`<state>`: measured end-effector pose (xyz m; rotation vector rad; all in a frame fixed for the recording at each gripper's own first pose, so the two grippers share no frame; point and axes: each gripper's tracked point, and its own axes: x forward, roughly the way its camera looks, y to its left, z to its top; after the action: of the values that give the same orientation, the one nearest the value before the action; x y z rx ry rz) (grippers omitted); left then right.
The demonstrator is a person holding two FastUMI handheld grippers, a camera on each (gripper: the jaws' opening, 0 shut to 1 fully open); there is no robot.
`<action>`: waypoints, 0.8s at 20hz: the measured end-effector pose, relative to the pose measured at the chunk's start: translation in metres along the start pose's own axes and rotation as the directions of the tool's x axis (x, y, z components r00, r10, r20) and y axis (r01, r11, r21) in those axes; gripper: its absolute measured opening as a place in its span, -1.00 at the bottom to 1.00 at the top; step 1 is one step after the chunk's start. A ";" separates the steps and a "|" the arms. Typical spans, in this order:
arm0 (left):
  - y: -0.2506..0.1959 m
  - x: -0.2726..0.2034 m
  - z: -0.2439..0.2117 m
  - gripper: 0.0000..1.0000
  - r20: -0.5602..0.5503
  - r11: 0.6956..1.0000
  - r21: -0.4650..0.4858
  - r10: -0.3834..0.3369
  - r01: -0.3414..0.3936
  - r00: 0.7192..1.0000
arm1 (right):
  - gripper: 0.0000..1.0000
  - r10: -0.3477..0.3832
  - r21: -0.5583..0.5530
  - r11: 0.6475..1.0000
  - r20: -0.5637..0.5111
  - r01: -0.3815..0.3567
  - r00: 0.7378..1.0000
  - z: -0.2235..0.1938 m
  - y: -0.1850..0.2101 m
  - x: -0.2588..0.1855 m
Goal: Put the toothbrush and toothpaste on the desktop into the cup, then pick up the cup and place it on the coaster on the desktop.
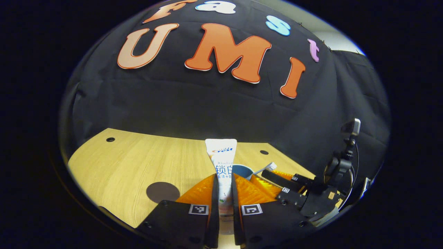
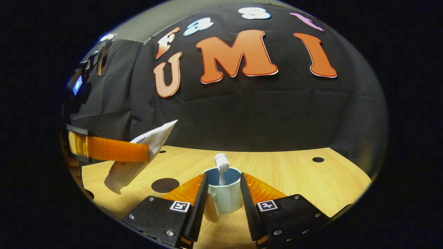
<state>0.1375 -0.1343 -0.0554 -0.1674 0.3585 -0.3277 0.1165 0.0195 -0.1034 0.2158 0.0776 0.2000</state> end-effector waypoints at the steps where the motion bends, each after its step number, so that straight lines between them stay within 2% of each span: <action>1: -0.003 0.006 0.003 -0.59 0.019 1.000 0.002 -0.012 0.012 1.000 | 0.18 0.000 0.002 1.000 0.006 0.000 1.000 0.001 0.000 -0.007; 2: -0.008 0.011 0.009 -0.60 0.041 1.000 0.000 -0.026 0.026 0.999 | 0.21 0.001 0.008 1.000 0.007 -0.001 1.000 0.001 -0.001 -0.014; 3: -0.015 0.018 0.014 -0.46 0.058 0.999 -0.005 -0.041 0.041 0.997 | 0.28 0.006 0.018 1.000 0.016 -0.006 1.000 0.003 -0.001 -0.022; 4: -0.023 0.019 0.019 -0.60 0.072 0.999 -0.008 -0.049 0.049 0.996 | 0.22 0.010 0.025 1.000 0.025 -0.011 1.000 0.006 -0.001 -0.029; 5: -0.025 0.022 0.020 -0.60 0.084 0.998 -0.011 -0.053 0.054 0.995 | 0.34 0.009 0.025 1.000 0.030 -0.010 1.000 0.006 -0.003 -0.036; 6: -0.025 0.023 0.020 -0.60 0.096 0.998 -0.013 -0.058 0.060 0.994 | 0.37 0.005 0.021 1.000 0.034 -0.005 0.999 0.007 -0.007 -0.043; 7: -0.027 0.024 0.022 -0.74 0.111 0.998 -0.019 -0.063 0.066 0.992 | 0.40 0.002 0.017 1.000 0.039 -0.003 0.999 0.008 -0.010 -0.048; 8: -0.028 0.026 0.026 -0.60 0.129 0.997 -0.026 -0.070 0.074 0.989 | 0.41 -0.001 0.014 1.000 0.045 0.000 0.999 0.009 -0.013 -0.054; 16: -0.050 0.061 0.043 -0.59 0.229 0.990 -0.035 -0.123 0.135 0.966 | 0.50 -0.003 0.037 0.999 0.075 0.000 0.997 0.017 -0.033 -0.084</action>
<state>0.1935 -0.1973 -0.0239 -0.2757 0.1302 -0.4241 0.0427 -0.0324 -0.0898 0.2603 0.0072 0.1888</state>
